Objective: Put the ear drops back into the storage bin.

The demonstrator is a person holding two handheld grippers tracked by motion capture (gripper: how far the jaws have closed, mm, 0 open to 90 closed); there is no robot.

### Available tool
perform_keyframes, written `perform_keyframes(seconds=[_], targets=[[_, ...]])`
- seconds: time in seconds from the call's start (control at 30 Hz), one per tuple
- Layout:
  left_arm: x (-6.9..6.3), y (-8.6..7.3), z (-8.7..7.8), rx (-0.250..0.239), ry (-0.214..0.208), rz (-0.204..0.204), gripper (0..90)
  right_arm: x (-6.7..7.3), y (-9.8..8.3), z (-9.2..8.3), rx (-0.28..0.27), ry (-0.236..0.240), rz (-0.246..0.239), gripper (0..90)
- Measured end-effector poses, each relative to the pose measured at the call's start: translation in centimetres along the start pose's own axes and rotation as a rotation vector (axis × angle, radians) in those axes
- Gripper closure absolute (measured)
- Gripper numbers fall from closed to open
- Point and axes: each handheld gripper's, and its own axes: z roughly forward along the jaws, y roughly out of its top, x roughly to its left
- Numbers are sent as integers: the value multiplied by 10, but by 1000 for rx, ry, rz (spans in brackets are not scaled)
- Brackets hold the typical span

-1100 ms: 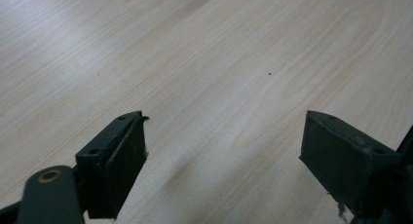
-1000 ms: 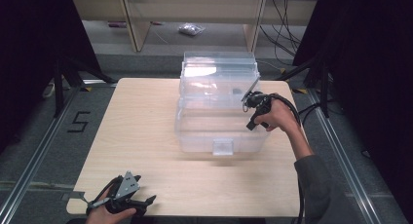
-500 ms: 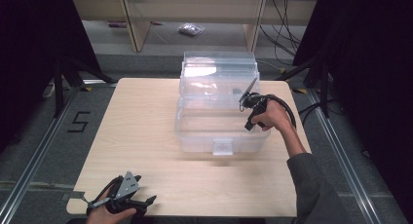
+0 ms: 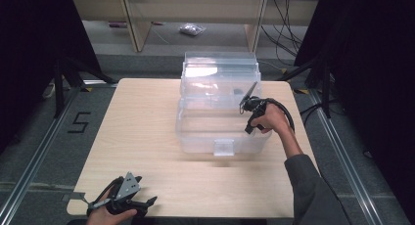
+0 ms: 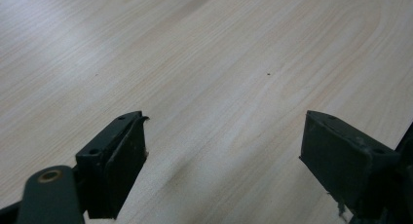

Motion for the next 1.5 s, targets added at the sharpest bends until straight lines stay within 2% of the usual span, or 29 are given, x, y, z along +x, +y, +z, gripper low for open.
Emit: perform_keyframes(seconds=[0.07,0.1,0.13,0.27,0.3,0.33,0.47,0.57,0.6,0.67,0.7,0.8,0.83,0.87,0.97,1.0,1.07,1.13,1.17,1.2,1.3,1.33,1.37,1.4,1.5], targets=[[0,0,-1,-2,-4,2,162,2,1,0,13,-3,34,601],[0,0,-1,-3,-5,1,162,3,1,1,15,1,37,601],[0,0,-1,-3,-5,1,162,2,2,2,3,-1,17,601],[0,0,-1,-4,-4,-1,162,2,2,6,-14,30,26,601],[0,0,-1,-4,-4,-1,162,4,2,6,5,29,58,601],[0,0,-2,3,-3,8,162,3,1,9,-8,29,40,601],[1,0,-1,12,-3,16,162,3,0,13,5,25,77,601],[0,0,-2,3,-5,10,162,-1,-1,16,-5,32,45,601],[0,0,-1,-2,-4,1,162,2,0,15,3,29,60,601],[0,0,-1,-3,-4,1,162,0,0,17,-5,35,45,601],[1,0,-2,9,-5,17,162,1,0,19,3,41,54,601],[1,0,-3,18,-2,13,162,0,-1,24,2,43,51,601],[1,0,-3,16,-3,13,162,-3,-1,26,-14,39,17,601],[1,0,-2,8,-5,14,162,-1,-2,26,10,40,59,601],[0,0,0,-1,2,0,162,-3,-2,31,-7,49,39,600],[1,0,-1,5,-3,13,162,-2,-2,30,4,43,54,600],[1,0,-2,8,-5,14,162,0,-2,30,32,39,89,600],[0,0,-1,-2,-4,1,162,-1,-2,30,26,30,74,599],[1,0,-1,14,-3,17,162,-3,-2,30,23,30,48,598],[0,0,-1,9,0,13,162,0,-2,29,22,40,69,598],[0,0,-2,12,-4,16,162,0,-2,28,5,36,68,587],[1,0,-1,8,-3,15,162,-1,-3,27,-5,32,54,570],[0,0,-1,10,0,14,162,3,-3,23,7,38,89,552],[0,0,-1,8,-4,14,162,1,-4,23,-11,37,60,528],[-1,0,-1,-3,-7,-5,162,2,-5,14,-23,34,76,479]])
